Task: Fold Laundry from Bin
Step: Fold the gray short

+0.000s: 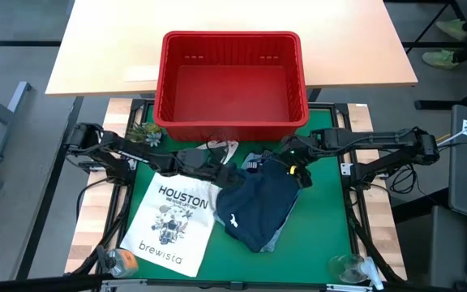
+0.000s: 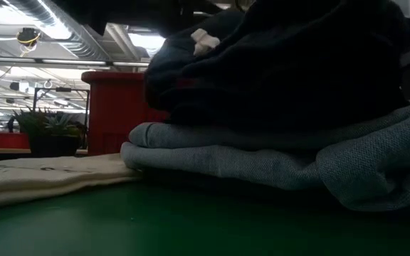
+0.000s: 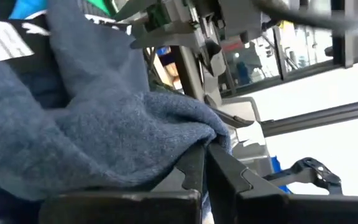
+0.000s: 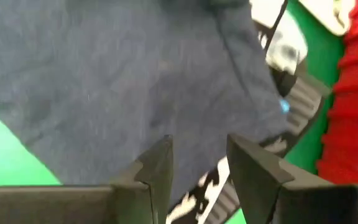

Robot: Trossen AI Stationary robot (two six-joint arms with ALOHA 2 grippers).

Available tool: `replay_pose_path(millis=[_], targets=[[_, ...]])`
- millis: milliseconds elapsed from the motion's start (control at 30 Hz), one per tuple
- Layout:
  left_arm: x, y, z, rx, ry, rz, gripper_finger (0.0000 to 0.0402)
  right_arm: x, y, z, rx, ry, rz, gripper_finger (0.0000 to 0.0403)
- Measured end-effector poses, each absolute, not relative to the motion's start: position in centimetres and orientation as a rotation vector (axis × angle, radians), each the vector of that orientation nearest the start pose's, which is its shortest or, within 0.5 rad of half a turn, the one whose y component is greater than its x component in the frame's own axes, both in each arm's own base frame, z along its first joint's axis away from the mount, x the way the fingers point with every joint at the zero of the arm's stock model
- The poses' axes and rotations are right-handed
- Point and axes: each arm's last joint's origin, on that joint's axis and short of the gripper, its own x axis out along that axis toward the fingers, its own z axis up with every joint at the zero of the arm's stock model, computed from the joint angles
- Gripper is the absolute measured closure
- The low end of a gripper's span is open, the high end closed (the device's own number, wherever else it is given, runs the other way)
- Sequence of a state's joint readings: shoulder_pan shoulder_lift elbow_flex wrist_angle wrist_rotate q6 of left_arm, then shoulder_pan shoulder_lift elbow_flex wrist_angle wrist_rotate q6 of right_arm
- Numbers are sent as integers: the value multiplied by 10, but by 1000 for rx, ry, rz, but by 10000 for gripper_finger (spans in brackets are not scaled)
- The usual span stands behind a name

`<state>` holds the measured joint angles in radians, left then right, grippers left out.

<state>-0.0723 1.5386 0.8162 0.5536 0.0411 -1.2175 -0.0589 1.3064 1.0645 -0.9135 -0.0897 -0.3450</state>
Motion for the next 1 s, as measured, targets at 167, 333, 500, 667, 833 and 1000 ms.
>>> replay_pose_path(millis=[167,333,500,667,833,1000], targets=[[337,-42,239,-1173,169,42,399,247,-11,272,-214,1068,238,253],[351,-55,236,-1165,163,69,399,247,-11,272,-210,1068,245,253],[381,-70,237,-1164,165,47,399,246,-10,272,-201,1068,264,253],[413,-85,236,-1146,149,8,399,242,-8,276,-169,1048,350,253],[437,-99,216,-1135,194,13,398,228,-6,293,-176,1117,402,253],[451,-107,198,-1105,216,12,397,217,-7,320,-229,1116,351,253]])
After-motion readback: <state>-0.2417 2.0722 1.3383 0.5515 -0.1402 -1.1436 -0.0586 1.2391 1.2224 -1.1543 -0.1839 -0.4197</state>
